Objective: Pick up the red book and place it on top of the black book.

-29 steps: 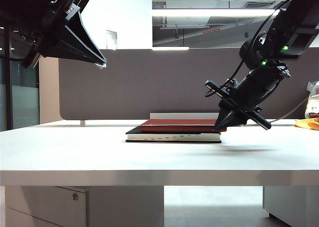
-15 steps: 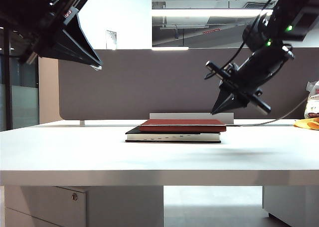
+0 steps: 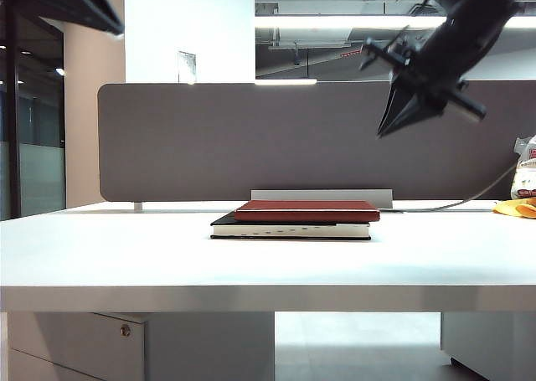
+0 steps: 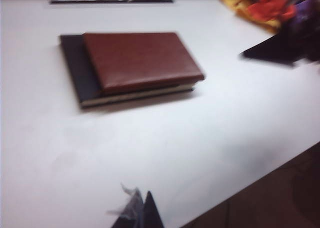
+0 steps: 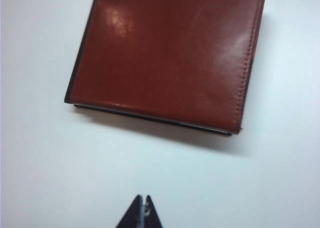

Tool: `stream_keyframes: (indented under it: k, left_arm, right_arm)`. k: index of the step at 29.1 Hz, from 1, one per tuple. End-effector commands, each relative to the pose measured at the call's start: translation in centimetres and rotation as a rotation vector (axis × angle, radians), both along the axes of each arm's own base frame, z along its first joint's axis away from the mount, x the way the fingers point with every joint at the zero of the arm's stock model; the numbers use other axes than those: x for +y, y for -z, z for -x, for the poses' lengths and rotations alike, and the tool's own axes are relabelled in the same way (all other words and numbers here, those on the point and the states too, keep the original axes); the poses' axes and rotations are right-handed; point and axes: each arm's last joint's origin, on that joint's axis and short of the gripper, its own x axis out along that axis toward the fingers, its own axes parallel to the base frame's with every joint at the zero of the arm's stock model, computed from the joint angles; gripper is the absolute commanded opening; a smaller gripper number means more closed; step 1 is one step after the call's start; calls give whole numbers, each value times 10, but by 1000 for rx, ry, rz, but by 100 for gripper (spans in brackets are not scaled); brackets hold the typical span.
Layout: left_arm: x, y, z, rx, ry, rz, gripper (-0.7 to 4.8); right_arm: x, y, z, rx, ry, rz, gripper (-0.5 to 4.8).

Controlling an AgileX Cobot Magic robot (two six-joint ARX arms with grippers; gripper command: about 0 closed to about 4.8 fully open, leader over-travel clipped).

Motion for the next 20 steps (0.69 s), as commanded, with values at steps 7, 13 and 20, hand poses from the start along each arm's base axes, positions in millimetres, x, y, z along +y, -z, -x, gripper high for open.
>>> stream_keyframes:
  k: [7,13,20]
  left_arm:
    - [11,-13,25,-56,-92,-56,-6]
    - [21,-30,52,-153,-128,-19,-6]
    - [32,-29,79,-146,-166,-50,-6]
  right_arm:
    - [-11,-39,40,-64,5,71,-3]
    - [-23,-44,77,-102,48,95,-3]
    - [-35,-26,126,-138,77,103,-3]
